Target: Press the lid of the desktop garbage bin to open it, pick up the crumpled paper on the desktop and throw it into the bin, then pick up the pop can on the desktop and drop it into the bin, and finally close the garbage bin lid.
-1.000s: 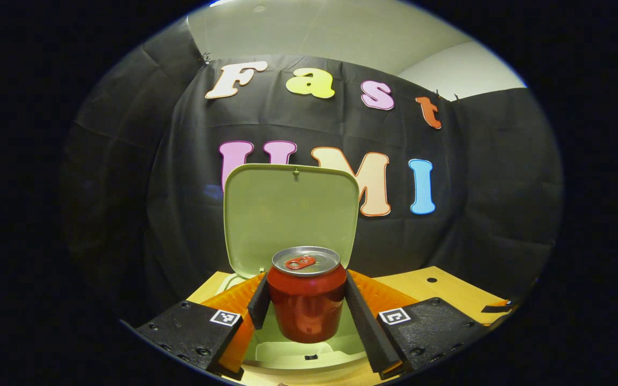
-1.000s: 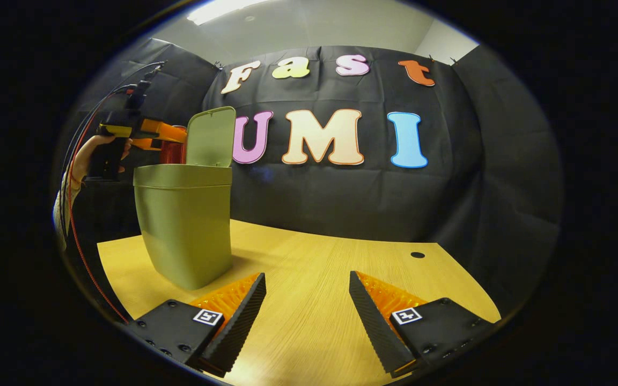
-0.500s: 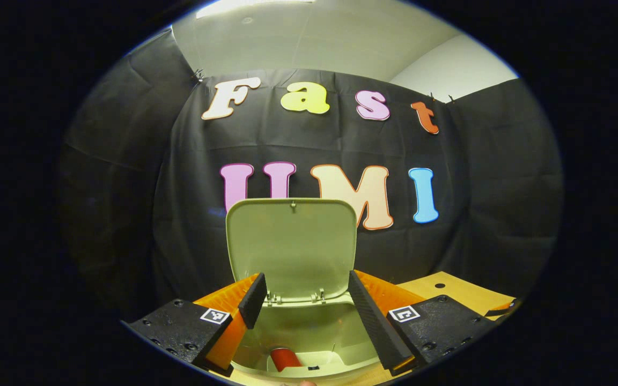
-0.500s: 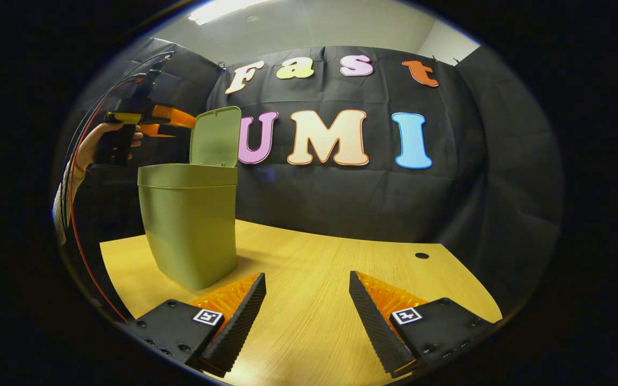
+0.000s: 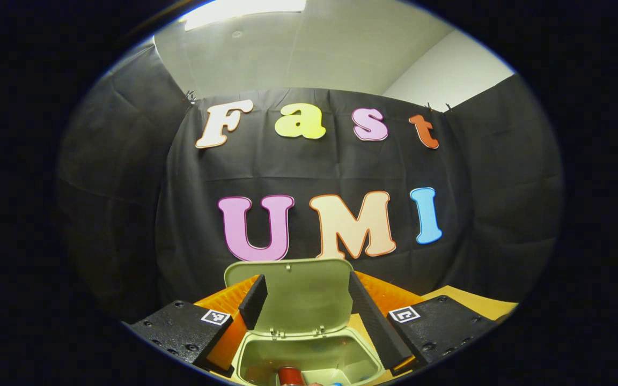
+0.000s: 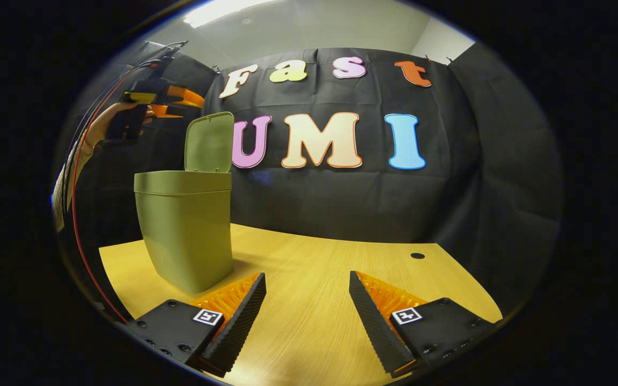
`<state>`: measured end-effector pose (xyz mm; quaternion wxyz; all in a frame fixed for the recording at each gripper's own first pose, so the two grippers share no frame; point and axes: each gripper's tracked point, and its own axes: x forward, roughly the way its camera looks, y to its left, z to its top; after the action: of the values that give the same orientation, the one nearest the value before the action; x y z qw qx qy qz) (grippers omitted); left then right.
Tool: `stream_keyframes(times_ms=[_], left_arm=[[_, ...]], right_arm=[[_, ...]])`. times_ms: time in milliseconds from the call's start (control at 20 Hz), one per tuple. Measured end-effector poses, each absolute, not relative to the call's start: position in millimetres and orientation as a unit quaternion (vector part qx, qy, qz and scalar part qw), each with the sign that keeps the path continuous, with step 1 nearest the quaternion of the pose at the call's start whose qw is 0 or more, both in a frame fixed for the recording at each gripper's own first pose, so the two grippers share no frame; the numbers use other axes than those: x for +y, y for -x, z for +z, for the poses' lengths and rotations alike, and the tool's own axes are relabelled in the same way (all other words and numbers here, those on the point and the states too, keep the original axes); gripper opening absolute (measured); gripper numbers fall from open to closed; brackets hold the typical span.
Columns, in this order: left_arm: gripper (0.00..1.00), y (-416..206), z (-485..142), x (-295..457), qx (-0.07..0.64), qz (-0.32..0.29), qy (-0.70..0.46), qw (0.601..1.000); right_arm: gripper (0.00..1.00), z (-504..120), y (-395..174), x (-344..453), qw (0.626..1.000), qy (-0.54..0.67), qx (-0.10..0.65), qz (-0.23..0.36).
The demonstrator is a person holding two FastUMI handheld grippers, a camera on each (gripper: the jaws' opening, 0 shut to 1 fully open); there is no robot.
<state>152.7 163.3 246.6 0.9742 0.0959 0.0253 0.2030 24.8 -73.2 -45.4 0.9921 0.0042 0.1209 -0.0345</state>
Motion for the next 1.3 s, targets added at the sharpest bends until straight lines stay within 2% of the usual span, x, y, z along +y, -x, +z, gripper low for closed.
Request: stream_keyframes(times_ms=[350,700,750,800,900,1300], left_arm=[[0.91,-197,256,201,0.050,0.239,-0.122,0.962],[0.98,-227,238,221,0.069,0.257,-0.134,0.955],[0.93,-230,233,221,0.073,0.254,-0.132,0.955],[0.98,-230,234,222,0.067,0.256,-0.128,0.956],[0.92,-230,232,220,0.066,0.251,-0.118,0.958],[0.92,-187,225,191,0.065,0.202,-0.083,0.974]], right_arm=[[0.98,-40,-24,-79,0.993,-0.012,0.113,-0.041],[0.98,-47,-29,-71,0.992,-0.009,0.119,-0.031],[0.98,-48,-30,-69,0.992,-0.009,0.120,-0.029],[0.98,-49,-29,-68,0.992,-0.009,0.120,-0.028],[0.98,-51,-30,-66,0.992,-0.007,0.122,-0.025],[0.98,-50,-30,-64,0.992,-0.010,0.122,-0.022]])
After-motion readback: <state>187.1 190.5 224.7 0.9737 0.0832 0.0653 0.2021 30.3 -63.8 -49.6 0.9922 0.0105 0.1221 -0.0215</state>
